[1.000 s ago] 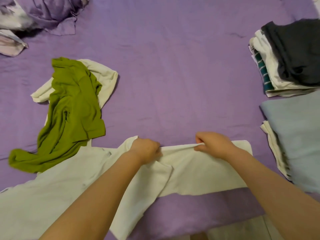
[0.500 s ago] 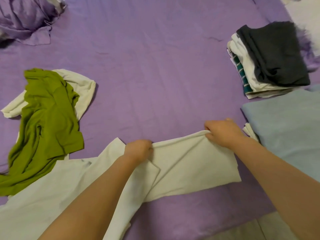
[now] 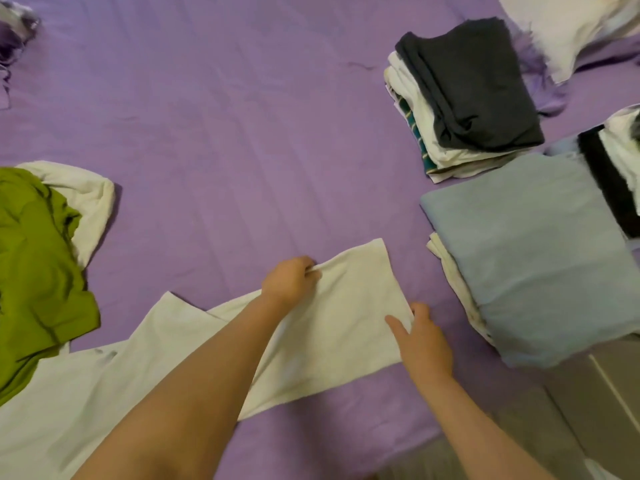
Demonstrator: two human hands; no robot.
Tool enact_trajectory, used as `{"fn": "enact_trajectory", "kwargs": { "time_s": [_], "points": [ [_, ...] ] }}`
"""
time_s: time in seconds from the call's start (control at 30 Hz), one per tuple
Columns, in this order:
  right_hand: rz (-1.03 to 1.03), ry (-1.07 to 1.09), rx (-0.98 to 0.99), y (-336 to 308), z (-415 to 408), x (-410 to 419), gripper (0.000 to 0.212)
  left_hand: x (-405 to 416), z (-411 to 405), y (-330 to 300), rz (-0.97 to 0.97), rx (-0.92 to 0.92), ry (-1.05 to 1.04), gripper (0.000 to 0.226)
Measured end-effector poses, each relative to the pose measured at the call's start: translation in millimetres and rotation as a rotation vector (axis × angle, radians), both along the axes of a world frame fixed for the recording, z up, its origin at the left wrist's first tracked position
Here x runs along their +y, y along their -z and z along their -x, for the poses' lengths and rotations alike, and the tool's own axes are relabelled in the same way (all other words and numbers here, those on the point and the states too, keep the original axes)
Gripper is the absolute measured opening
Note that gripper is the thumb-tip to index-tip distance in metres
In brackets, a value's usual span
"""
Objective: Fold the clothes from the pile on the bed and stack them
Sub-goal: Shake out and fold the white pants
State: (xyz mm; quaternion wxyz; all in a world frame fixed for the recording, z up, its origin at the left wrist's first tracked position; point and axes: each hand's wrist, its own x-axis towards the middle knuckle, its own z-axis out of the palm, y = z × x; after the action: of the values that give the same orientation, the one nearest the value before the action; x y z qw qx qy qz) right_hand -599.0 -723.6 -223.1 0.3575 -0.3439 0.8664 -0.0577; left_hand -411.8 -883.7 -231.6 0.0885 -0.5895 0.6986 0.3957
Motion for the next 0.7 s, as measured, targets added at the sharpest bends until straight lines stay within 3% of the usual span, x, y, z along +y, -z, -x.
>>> {"fn": "enact_trajectory", "kwargs": {
  "time_s": [0.07, 0.2, 0.37, 0.47, 0.7],
  "points": [
    [0.014, -0.067, 0.019, 2.3, 11.5, -2.6, 0.033, -5.2, 4.3, -0.8, 0.027, 0.059, -0.048, 0.016],
    [0.164, -0.153, 0.066, -2.0, 44.4, -26.0, 0.029, -20.2, 18.5, -0.5, 0.111, 0.106, -0.092, 0.012],
    [0.202, -0.071, 0.073, -2.9, 55.4, -27.2, 0.030, -31.8, 38.0, 1.4, -0.149, 0.131, -0.203, 0.038],
    [0.196, 0.009, 0.099, -0.5, 49.0, -22.3, 0.033, -35.0, 37.2, 0.7, -0.158, 0.115, -0.262, 0.049],
    [0.140, 0.099, 0.187, -1.0, 32.2, -7.6, 0.035, -38.6, 31.5, 0.2, -0.149, 0.124, -0.252, 0.029]
  ]
}}
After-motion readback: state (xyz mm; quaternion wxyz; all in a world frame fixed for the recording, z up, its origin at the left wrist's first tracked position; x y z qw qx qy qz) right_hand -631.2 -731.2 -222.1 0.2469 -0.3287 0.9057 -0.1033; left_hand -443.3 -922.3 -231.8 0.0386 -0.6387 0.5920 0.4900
